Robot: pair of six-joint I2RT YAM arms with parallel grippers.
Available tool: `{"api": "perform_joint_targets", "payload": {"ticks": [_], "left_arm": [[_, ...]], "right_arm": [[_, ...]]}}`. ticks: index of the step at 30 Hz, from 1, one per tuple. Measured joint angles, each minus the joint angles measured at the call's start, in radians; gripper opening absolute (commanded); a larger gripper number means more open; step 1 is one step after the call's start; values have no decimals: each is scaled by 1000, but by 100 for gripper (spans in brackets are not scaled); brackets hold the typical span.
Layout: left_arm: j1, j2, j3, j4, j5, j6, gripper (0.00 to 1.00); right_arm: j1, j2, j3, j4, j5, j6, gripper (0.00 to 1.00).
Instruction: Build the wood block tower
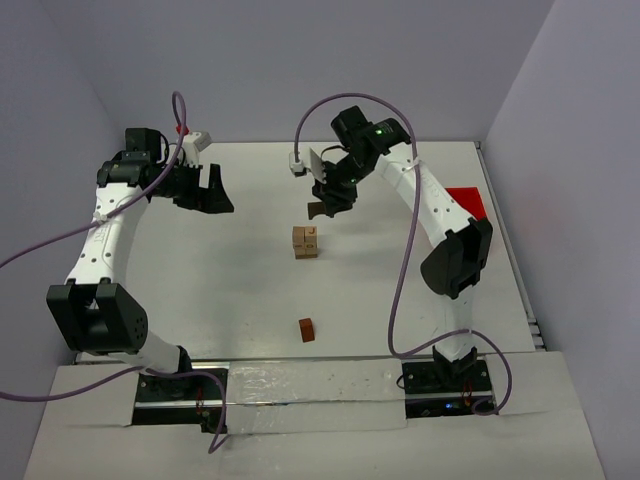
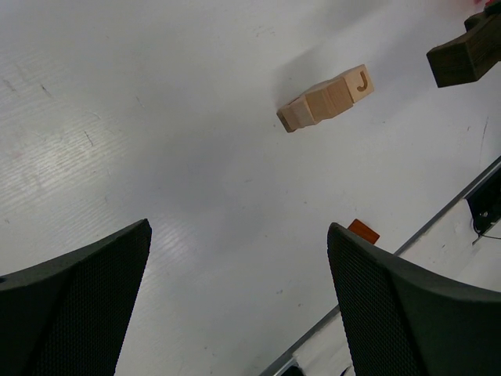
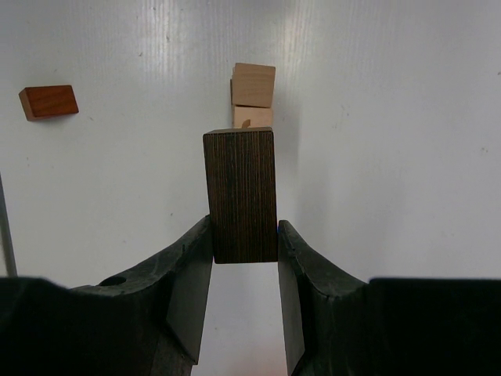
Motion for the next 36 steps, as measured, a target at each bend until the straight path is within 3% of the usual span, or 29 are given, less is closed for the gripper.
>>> {"api": "perform_joint_targets", "payload": {"ticks": [13, 36], "left_arm": [[0, 1, 1, 1, 0, -13, 99], [0, 5, 1, 2, 0, -12, 99]], "right_arm": [[75, 1, -116, 104, 51, 20, 0], [99, 28, -125, 196, 88, 88, 3]]}}
